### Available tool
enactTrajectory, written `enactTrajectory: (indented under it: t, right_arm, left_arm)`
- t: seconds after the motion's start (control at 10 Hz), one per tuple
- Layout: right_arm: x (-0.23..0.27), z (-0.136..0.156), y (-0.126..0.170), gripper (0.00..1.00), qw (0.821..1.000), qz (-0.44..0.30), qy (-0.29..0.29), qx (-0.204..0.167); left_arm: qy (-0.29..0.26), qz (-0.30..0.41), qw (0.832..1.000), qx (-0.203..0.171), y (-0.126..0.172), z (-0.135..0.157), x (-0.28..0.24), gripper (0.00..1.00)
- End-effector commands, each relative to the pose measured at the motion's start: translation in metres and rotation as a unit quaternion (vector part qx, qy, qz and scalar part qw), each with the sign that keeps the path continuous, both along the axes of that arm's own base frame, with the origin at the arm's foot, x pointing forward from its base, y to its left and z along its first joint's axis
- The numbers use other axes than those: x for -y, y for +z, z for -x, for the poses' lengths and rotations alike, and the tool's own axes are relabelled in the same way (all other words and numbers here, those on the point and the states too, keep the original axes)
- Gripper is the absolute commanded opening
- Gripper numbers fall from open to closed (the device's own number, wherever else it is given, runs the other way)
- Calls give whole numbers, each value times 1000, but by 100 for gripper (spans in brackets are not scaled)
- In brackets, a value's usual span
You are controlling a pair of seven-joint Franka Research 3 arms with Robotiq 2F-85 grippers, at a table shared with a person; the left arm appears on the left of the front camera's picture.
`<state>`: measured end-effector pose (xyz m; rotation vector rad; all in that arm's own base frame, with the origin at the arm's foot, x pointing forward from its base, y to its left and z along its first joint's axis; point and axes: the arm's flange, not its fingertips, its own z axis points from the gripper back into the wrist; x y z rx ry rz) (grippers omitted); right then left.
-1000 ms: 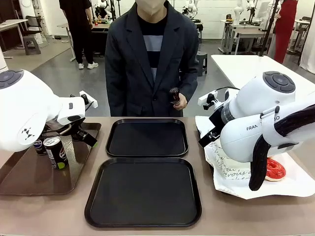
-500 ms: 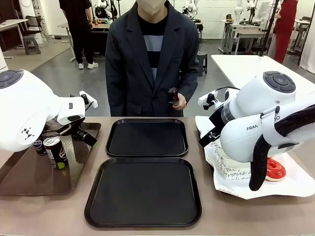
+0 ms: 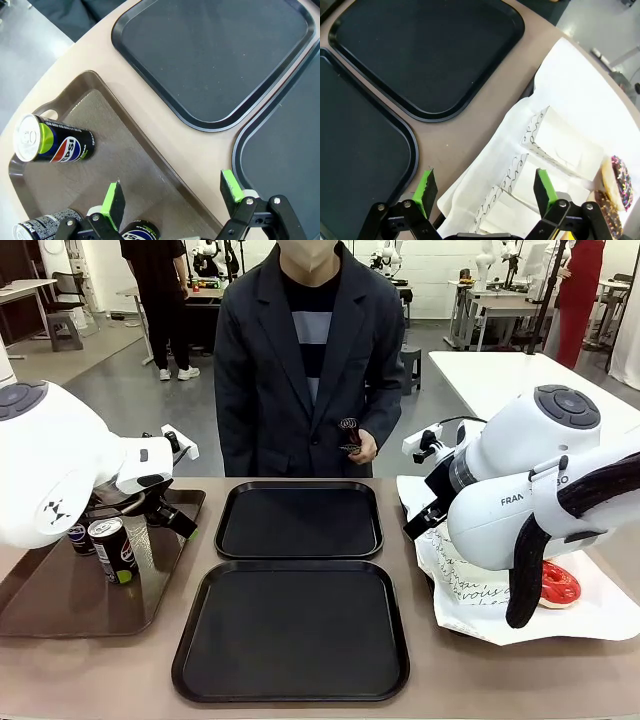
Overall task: Set up donuts and drinks on trays.
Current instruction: Pick up one Pepsi coke and place it on the Flat Tray.
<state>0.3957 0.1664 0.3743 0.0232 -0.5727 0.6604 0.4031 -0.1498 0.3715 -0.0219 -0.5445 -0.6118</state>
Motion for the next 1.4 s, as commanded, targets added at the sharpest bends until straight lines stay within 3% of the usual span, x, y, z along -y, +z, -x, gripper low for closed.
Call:
enactTrajectory:
  t: [0.0, 0.2, 0.5, 0.7, 0.8, 0.9, 1.1, 1.2, 1.3]
  right_arm:
    - [7, 27, 10, 100, 1000, 17, -4, 2]
    - [31, 83, 17, 100, 999, 13, -12, -33]
    - [67, 170, 19, 100, 993, 32, -25, -108]
    - [78, 232, 21, 100, 992, 76, -38, -93]
    - [82, 236, 21, 100, 992, 103, -51, -61]
    - [24, 82, 97, 100, 991, 59, -26, -114]
    - [24, 82, 97, 100, 991, 59, -26, -114]
    - [27, 107, 120, 100, 991, 74, -35, -103]
    - [77, 98, 113, 100, 976, -132, -43, -170]
  left_arm:
    - [-18, -13, 1000, -14, 15, 33, -1, 100]
    - [-60, 5, 997, -54, 27, 87, -17, 100]
    - [-53, 18, 994, -99, 32, 147, -34, 100]
    - [-33, 10, 994, -103, 33, 177, -42, 100]
    - [-22, -9, 996, -92, 31, 181, -43, 100]
    - [-54, 12, 992, -111, 93, 77, 1, 100]
    - [-54, 12, 992, -111, 93, 77, 1, 100]
    - [-43, 6, 993, -111, 103, 85, -5, 100]
    - [-33, 194, 975, -100, 119, 78, -38, 100]
